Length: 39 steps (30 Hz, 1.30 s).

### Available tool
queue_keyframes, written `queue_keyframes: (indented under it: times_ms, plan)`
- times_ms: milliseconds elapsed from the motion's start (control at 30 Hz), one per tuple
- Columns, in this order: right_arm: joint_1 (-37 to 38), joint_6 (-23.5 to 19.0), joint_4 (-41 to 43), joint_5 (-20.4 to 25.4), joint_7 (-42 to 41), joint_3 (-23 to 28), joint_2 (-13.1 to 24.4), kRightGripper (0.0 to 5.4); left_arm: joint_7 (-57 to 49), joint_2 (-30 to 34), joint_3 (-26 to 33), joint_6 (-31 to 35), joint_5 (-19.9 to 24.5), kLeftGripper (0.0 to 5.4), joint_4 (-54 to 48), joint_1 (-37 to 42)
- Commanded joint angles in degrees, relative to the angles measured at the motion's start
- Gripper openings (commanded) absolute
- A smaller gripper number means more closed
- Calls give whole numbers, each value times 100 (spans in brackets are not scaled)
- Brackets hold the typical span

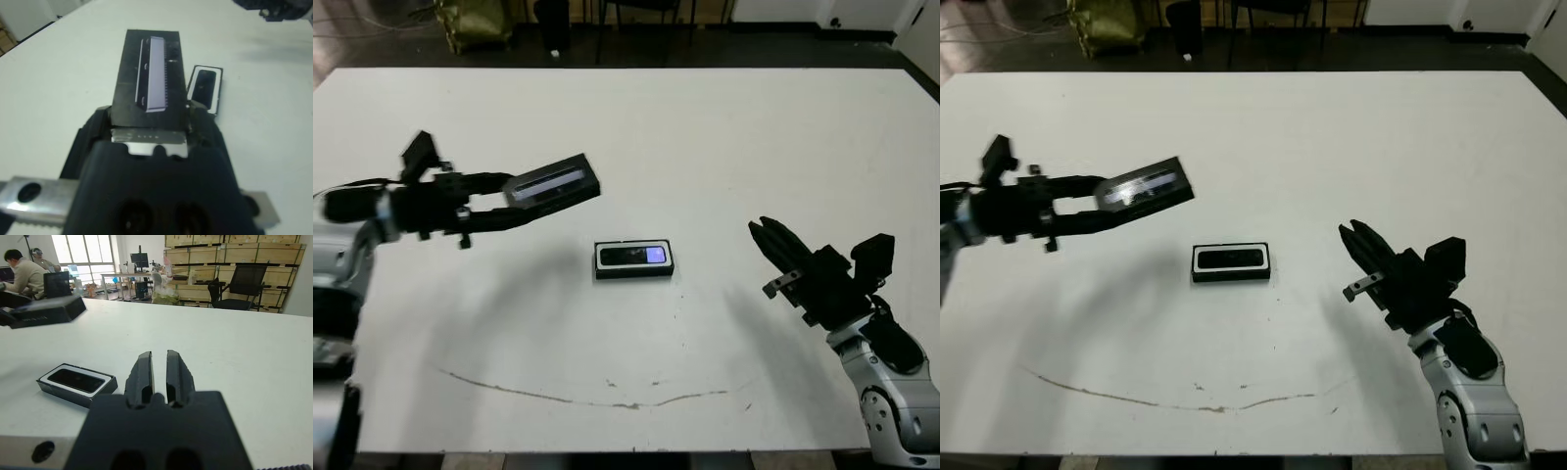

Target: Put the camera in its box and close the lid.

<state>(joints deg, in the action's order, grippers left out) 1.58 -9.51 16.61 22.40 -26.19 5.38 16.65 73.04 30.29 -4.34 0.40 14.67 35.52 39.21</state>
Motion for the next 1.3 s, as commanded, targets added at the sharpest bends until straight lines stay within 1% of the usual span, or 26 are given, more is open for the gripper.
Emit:
queue_keyframes:
  times_ms: [33, 267, 333, 467, 600, 833, 1067, 1133, 1200, 1300]
  plan:
    - [92, -39, -75, -6, 1, 19, -5, 0, 22, -219, -156, -147, -236, 206, 394, 163]
    - [60, 160, -246, 17, -143, 33, -16, 0, 272, -557, -281, -399, -418, 206, 1038, 384]
    - [50, 120, -254, 28, -141, 34, -13, 0, 356, -603, -313, -405, -471, 206, 1156, 419]
    - [39, 157, -301, 26, -165, 31, -26, 0, 402, -691, -300, -642, -535, 206, 1269, 387]
    - [52, 59, -226, 14, -101, 25, -27, 0, 447, -693, -355, -533, -637, 206, 1276, 352]
    - [86, 39, -142, -20, -65, 12, -20, 0, 526, -751, -404, -561, -677, 206, 1272, 250]
    - [75, 122, -212, -45, -110, 19, -31, 0, 732, -899, -401, -450, -611, 206, 1494, 261]
    - [60, 213, -283, -31, -178, 23, -41, 0, 744, -955, -391, -428, -617, 206, 1590, 267]
    - [50, 236, -321, -35, -191, 25, -40, 0, 808, -1015, -385, -504, -610, 206, 1648, 262]
    - [37, 159, -312, 5, -192, 37, -25, 0, 961, -1178, -300, -669, -517, 206, 1874, 269]
